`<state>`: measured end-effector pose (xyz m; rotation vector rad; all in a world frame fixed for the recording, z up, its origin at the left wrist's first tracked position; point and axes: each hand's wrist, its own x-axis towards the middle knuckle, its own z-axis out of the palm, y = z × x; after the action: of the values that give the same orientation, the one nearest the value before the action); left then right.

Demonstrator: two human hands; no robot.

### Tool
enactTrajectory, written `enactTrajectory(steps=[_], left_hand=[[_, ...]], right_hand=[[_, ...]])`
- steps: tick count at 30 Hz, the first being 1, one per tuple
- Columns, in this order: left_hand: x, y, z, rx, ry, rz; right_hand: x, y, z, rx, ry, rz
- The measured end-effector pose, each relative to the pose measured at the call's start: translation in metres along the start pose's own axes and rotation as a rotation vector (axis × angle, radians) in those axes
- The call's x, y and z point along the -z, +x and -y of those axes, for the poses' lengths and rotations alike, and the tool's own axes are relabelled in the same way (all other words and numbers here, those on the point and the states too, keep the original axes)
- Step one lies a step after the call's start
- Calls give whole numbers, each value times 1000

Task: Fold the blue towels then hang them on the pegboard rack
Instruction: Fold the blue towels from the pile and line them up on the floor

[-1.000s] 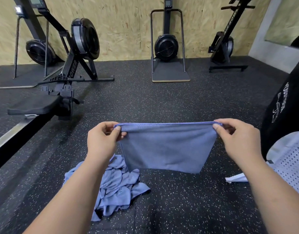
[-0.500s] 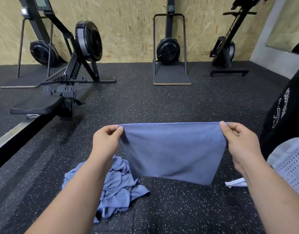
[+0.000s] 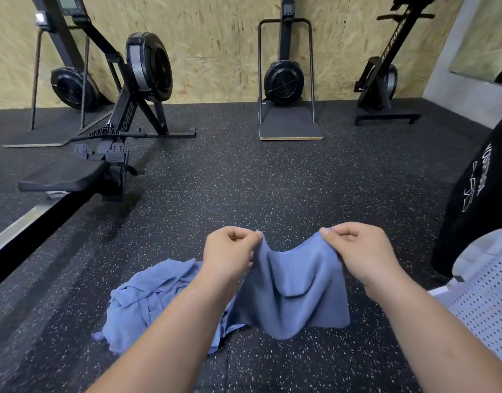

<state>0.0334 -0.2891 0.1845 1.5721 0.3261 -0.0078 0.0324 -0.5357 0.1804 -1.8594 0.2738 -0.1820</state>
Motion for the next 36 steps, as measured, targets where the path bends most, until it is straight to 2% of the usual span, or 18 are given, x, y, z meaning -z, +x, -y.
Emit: enactTrajectory(steps=[6, 15, 22, 28, 32, 36], left_hand=[[-26, -14, 4, -127, 79, 59], [-35, -22, 8, -161, 117, 75], [-39, -29, 8, -96, 25, 94], [-38, -34, 0, -48, -84, 179], [-28, -26, 1, -150, 88, 166], [-10, -10, 7, -305, 590, 109]], right_hand=[[-24, -25, 17, 163, -60, 126], [-39, -48, 24, 366, -241, 26], [-48, -52, 17, 423, -285, -6], [-44, -47, 17, 377, -296, 5], [-35, -34, 12, 340, -317, 17], [-23, -25, 14, 269, -190, 1]])
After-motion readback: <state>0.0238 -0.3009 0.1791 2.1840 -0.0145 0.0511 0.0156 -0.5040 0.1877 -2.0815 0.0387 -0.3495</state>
